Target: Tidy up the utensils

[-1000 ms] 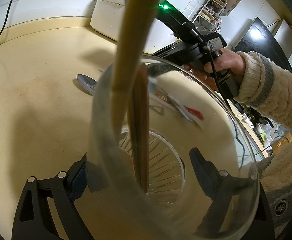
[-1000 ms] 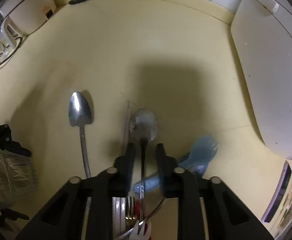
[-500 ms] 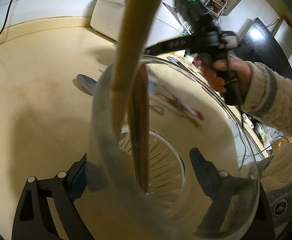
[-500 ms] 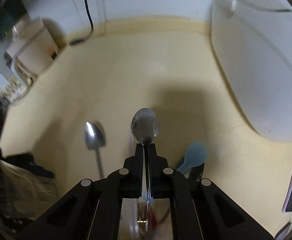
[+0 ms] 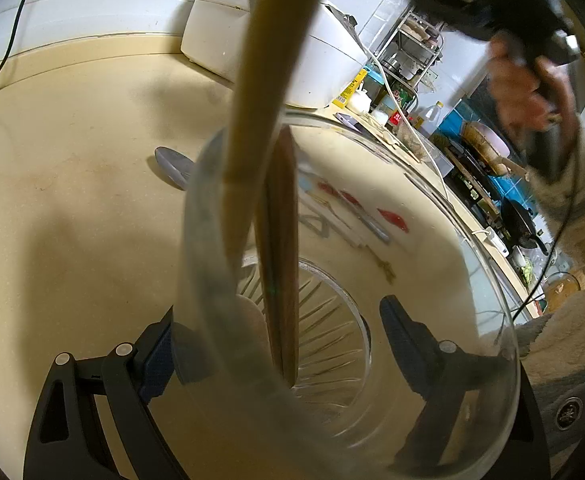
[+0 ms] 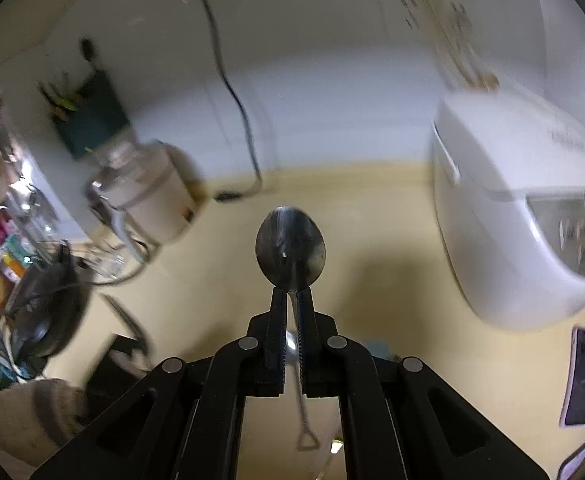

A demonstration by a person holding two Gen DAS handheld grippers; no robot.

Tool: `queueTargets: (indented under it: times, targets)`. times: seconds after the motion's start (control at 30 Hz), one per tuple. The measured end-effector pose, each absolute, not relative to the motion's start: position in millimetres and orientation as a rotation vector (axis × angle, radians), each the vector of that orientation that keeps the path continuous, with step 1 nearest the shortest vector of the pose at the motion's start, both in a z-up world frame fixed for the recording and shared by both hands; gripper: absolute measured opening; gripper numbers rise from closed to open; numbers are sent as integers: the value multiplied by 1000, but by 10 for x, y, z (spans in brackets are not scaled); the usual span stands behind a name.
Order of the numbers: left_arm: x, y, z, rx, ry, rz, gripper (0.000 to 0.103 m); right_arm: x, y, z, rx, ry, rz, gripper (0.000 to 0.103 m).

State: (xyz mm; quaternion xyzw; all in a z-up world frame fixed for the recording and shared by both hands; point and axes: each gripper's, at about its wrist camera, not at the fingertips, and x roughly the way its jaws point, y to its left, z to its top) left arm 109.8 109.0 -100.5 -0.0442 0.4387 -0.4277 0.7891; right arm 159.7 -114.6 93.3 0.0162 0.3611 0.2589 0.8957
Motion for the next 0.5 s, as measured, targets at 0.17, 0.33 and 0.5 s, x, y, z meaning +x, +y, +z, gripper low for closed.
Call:
queueTargets:
  times: [0.17, 0.33, 0.5]
  targets:
    - [1098, 1089, -1004, -95, 945, -921, 92, 1368, -937, 1360, 20, 696, 624, 5]
    - [1098, 1088, -1003, -95, 945, -921, 92, 1190, -793, 1567, 37, 712, 710, 5]
    - [1096, 1085, -1002, -95, 945, -921, 92, 1013, -650, 1527, 38, 740, 768, 5]
